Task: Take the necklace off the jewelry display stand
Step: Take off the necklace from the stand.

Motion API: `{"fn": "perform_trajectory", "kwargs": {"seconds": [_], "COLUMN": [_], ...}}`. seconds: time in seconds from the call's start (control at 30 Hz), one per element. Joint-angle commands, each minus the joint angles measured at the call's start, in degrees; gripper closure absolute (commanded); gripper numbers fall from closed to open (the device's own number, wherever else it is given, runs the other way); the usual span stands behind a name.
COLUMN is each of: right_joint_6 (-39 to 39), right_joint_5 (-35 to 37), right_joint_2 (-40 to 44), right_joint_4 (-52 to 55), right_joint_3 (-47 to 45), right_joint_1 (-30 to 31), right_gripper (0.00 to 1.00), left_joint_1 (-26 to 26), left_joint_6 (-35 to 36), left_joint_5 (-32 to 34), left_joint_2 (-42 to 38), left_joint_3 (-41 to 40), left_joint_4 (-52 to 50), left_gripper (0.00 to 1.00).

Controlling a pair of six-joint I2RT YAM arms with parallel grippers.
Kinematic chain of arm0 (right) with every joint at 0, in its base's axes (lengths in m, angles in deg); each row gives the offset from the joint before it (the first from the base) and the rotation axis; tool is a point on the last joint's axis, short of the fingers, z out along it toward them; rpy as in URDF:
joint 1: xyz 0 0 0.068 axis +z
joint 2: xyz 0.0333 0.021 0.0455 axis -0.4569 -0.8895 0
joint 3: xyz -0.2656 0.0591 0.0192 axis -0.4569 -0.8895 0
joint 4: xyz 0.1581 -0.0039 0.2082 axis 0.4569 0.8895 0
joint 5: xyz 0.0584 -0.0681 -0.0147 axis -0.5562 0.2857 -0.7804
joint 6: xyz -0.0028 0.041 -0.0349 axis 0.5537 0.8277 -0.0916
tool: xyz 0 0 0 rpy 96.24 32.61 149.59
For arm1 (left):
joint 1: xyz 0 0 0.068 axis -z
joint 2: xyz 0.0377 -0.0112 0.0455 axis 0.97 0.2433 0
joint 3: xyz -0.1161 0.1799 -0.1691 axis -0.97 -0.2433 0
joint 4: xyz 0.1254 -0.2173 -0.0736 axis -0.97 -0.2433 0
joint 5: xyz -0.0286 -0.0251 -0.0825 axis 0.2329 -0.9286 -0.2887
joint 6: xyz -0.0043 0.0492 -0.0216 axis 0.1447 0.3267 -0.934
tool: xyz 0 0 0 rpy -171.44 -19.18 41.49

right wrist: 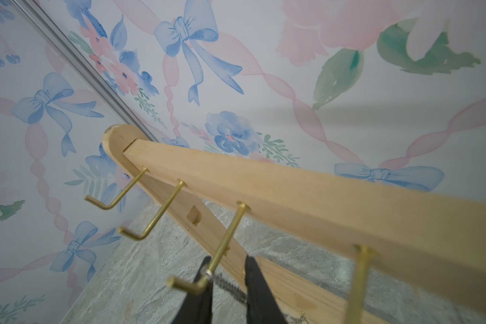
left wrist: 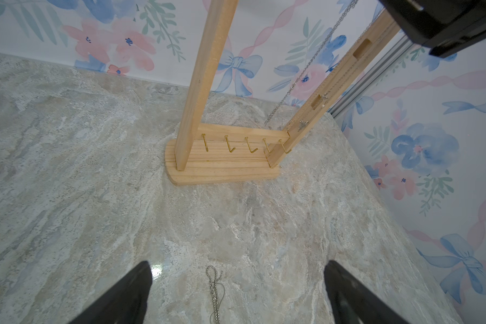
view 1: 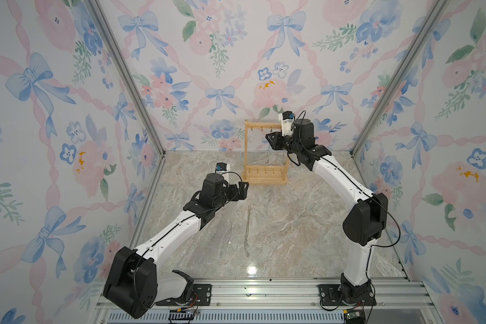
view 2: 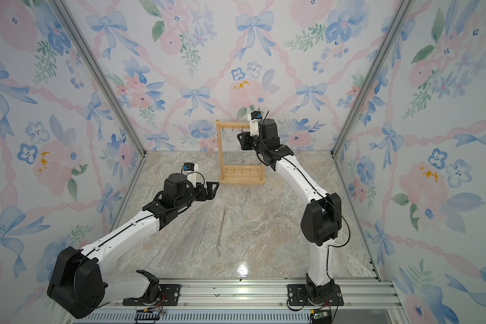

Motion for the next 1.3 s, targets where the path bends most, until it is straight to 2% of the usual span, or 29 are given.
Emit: {"fn": "perform_trajectory", "kwargs": {"seconds": [0.0, 0.4, 0.87, 1.27], "right_joint_6": [-0.84, -2.32, -5.99, -9.17], "right_joint_5": [0.45, 0.75, 2.31, 3.56], "right_joint_2": [-0.79, 0.17, 1.86, 2.81], "right_joint_4": [1.19, 2.20, 5.96, 9.62], "right_joint_3": [1.75, 1.96, 3.95, 6.66], "right_joint_1": [0.28, 0.28, 1.15, 2.47], "right_gripper": [0.80, 0.92, 1.00, 1.00], "left_joint_1": [-0.48, -0.51, -0.57, -0.56], "left_joint_6": [0.09, 0.04, -0.05, -0.05], "left_joint_5": [-0.69, -1.07, -1.50, -1.24], "left_joint_2": [-0.04, 0.16, -0.01, -0.33], "left_joint_3": [0.38, 0.47, 0.47, 0.47], "left_joint_4": [0.81, 0.82, 0.80, 0.83], "left_gripper": [0.02, 0.02, 0.02, 0.02]}}
